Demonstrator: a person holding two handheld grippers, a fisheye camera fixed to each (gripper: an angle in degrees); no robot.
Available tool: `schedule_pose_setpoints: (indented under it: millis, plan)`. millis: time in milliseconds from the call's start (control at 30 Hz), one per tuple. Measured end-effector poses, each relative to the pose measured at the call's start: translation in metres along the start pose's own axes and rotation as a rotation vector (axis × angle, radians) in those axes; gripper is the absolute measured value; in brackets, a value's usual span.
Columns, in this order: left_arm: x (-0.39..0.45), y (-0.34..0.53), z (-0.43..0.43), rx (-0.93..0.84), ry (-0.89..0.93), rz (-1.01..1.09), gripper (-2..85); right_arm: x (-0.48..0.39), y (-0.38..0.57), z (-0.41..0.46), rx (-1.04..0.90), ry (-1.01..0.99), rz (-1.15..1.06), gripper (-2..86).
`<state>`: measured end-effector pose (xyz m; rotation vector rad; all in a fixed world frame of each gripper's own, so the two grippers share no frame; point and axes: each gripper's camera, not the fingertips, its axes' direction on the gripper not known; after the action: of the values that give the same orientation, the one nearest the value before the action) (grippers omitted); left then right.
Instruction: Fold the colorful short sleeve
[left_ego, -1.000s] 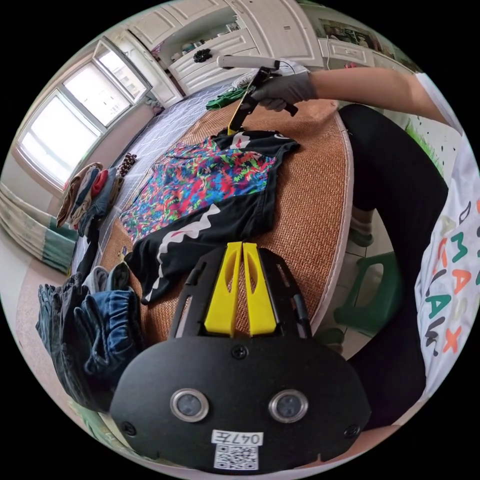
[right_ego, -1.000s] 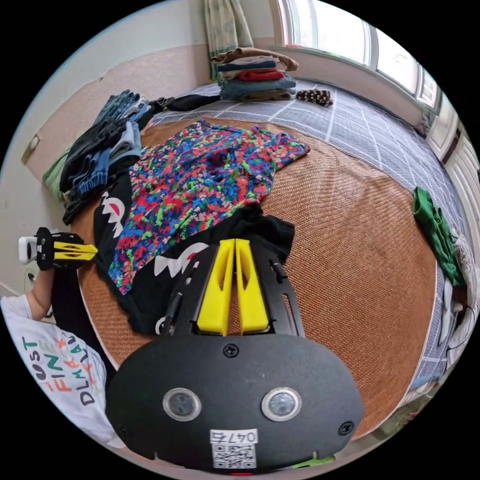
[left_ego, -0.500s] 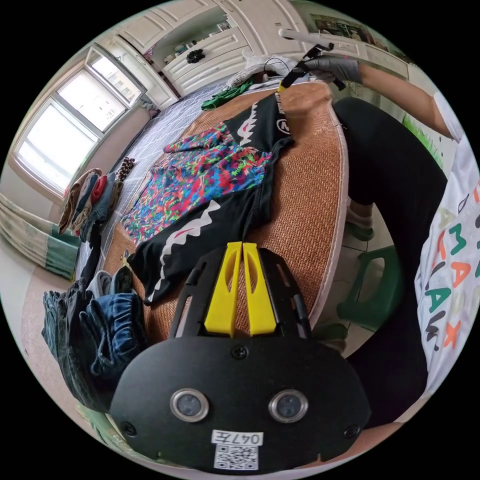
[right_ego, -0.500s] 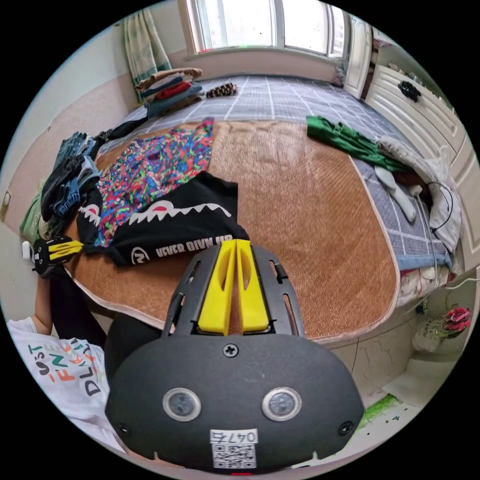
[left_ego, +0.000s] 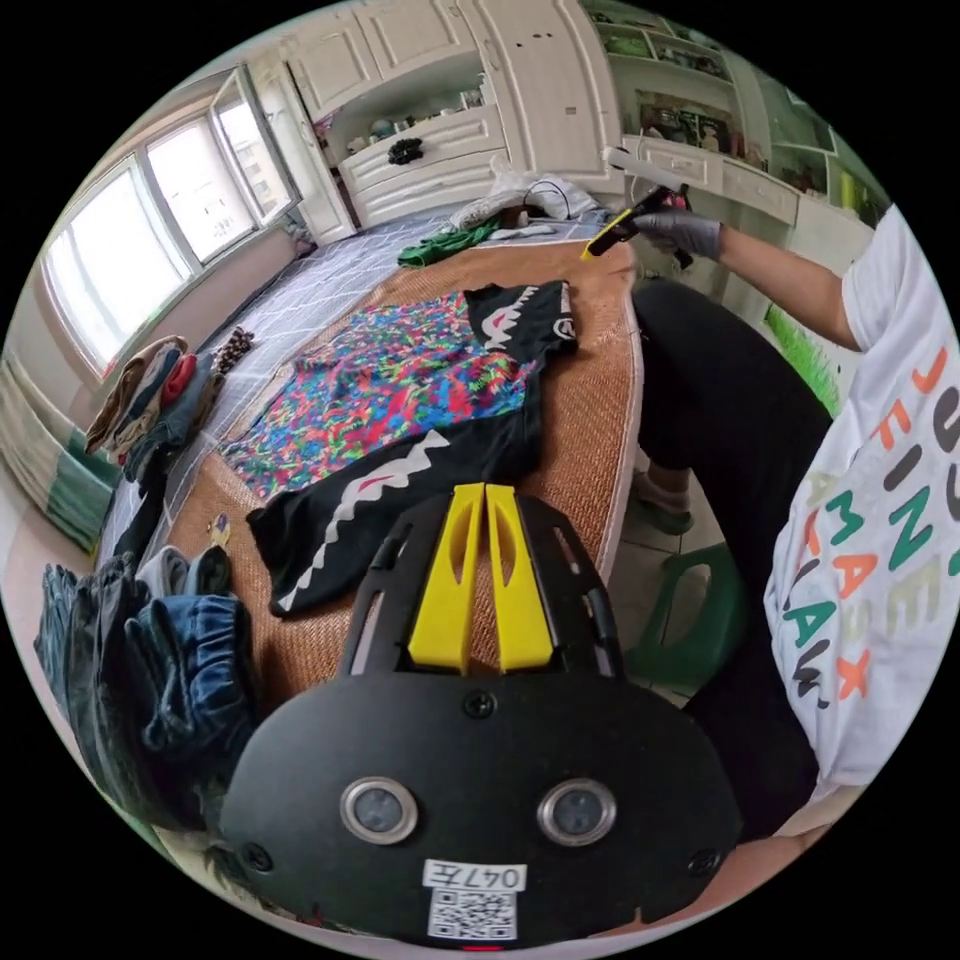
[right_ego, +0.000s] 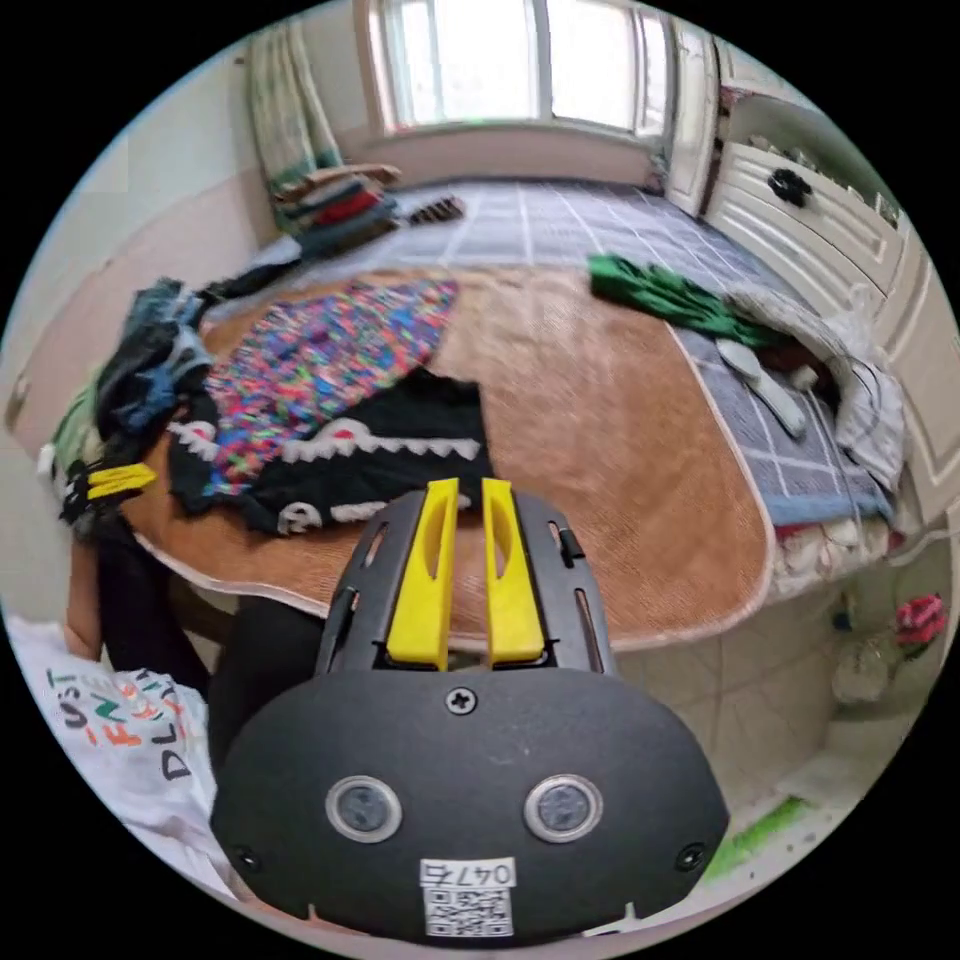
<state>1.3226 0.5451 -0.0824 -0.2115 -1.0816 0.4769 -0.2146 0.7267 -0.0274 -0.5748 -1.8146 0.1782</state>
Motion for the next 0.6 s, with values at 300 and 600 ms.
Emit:
schedule_pose_setpoints:
  millis: [300, 600]
  plan:
    - [-0.110, 0.142, -0.044, 0.122, -0.242, -0.566, -1.0, -0.286, -0.040, 0.010, 0.066, -0.418, -0.807, 3.2]
    - [-0.113, 0.162, -0.003, 0.024, -0.274, -0.594, -0.9, -0.353, -0.037, 0.063, -0.077, -0.138, -1.072, 0.4]
